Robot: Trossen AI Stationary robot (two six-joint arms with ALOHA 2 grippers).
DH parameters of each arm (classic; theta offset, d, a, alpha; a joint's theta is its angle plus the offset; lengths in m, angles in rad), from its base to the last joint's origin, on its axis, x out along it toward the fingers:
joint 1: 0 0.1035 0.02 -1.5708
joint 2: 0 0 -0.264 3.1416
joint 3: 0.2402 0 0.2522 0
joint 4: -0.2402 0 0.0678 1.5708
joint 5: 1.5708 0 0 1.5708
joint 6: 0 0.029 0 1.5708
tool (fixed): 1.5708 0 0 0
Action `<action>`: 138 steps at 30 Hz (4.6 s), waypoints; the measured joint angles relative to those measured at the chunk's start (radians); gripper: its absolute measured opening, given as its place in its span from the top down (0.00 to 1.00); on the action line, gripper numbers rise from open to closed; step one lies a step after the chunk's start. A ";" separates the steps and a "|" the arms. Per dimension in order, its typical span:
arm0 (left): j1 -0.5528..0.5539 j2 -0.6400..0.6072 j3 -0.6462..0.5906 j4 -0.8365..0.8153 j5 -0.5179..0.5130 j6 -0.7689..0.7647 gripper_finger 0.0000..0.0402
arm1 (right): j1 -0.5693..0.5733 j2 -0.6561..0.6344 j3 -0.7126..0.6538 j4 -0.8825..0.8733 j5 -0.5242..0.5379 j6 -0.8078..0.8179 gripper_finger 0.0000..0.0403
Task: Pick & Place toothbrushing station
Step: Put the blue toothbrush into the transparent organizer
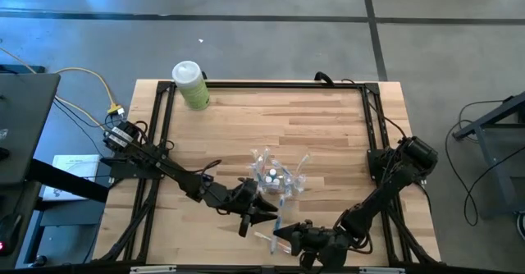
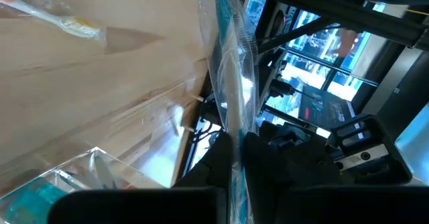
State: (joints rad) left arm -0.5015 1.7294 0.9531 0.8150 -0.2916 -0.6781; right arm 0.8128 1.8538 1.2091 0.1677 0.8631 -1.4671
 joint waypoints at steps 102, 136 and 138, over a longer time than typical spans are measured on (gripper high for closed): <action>-0.201 0.023 0.000 -0.051 -0.390 0.601 0.98 | 0.148 -0.304 0.000 -1.624 0.583 2.910 0.59; -0.170 0.023 0.000 -0.037 -0.302 0.596 0.98 | 0.017 -0.225 -0.226 -0.055 -0.021 1.484 0.71; -0.174 0.023 0.000 -0.037 -0.304 0.598 0.98 | -0.005 -0.224 -0.284 0.089 -0.106 1.423 0.72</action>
State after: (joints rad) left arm -0.6752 1.7519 0.9535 0.7779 -0.5956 -0.0801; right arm 0.8079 1.6295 0.9250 0.2569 0.7567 -0.0444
